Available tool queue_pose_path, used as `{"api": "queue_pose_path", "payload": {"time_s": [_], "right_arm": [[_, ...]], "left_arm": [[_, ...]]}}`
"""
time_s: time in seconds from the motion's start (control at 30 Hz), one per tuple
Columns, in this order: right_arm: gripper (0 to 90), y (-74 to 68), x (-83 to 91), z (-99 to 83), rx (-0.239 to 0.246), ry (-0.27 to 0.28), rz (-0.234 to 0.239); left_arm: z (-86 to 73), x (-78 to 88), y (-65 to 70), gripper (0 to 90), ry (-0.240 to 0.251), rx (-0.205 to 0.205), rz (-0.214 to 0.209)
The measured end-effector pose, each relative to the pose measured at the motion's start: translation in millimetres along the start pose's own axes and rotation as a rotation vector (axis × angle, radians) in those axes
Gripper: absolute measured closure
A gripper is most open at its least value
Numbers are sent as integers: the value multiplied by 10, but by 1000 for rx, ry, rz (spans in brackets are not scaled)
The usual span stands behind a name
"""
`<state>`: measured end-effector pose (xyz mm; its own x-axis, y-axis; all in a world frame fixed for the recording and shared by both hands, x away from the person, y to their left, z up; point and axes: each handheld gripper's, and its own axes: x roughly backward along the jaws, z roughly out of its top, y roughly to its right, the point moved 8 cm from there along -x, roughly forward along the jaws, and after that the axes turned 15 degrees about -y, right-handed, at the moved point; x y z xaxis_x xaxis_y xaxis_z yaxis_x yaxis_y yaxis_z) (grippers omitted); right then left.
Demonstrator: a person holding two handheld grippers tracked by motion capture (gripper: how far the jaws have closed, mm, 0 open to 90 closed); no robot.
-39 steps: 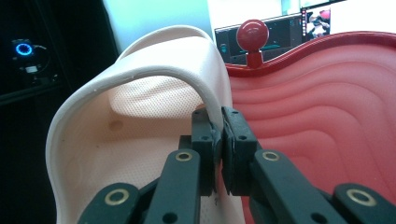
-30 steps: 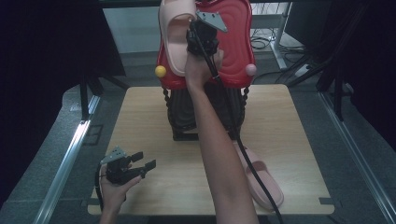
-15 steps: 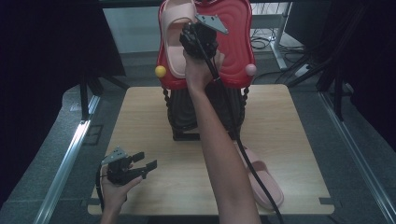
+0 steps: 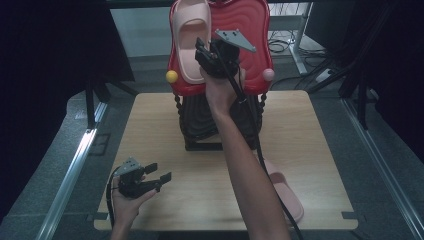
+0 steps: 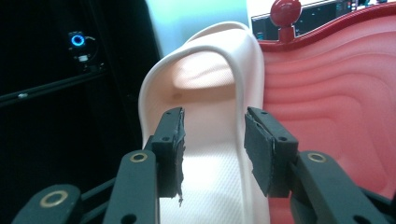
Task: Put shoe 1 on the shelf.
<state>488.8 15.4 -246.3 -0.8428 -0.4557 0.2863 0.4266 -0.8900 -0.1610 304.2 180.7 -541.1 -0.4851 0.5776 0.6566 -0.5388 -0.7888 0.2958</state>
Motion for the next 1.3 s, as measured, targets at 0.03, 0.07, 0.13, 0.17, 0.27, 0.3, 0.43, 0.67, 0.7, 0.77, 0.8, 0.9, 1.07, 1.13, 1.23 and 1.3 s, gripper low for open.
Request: {"api": "queue_pose_path", "payload": {"time_s": [0.03, 0.07, 0.13, 0.17, 0.27, 0.3, 0.43, 0.67, 0.7, 0.77, 0.8, 0.9, 1.07, 1.13, 1.23, 1.3], "right_arm": [[578, -8, 23, -19, 7, -1, 4], [579, -12, 45, -37, 16, 0, 3], [580, -27, 84, -86, 30, -7, 10], [581, -36, 102, -109, 30, -6, 13], [581, -55, 151, -181, 40, -15, 29], [581, -57, 167, -201, 45, -15, 28], [581, -66, 234, -281, 38, -12, 46], [581, -47, 335, -451, 38, -11, 69], [581, -41, 347, -481, 39, -11, 70], [581, -28, 373, -541, 42, -8, 71], [581, -23, 391, -571, 43, -7, 74], [582, -18, 459, -654, 44, -1, 82], [582, -24, 560, -801, 43, -3, 107], [581, -27, 595, -863, 33, -7, 126], [581, -12, 647, -976, 32, -12, 141], [582, 8, 675, -1067, 36, -22, 143]], "left_arm": [[2, 2, 2, 258, 0, -1, 2], [5, 5, 4, 258, 1, -1, 2], [6, 4, 10, 258, -1, -6, 4], [6, 0, 13, 258, -1, -6, 5], [5, -3, 18, 258, -4, -9, 6], [7, -2, 20, 257, -3, -9, 6], [12, 3, 32, 257, 0, -11, 6], [8, -19, 42, 257, -7, -13, 8], [8, -22, 43, 257, -7, -14, 8], [7, -25, 44, 257, -8, -15, 10], [7, -27, 42, 257, -9, -18, 12], [4, -37, 42, 257, -14, -20, 13], [0, -48, 55, 256, -19, -24, 12], [0, -50, 57, 256, -21, -24, 12], [1, -51, 63, 256, -21, -26, 12], [2, -54, 64, 256, -22, -27, 12]]}}
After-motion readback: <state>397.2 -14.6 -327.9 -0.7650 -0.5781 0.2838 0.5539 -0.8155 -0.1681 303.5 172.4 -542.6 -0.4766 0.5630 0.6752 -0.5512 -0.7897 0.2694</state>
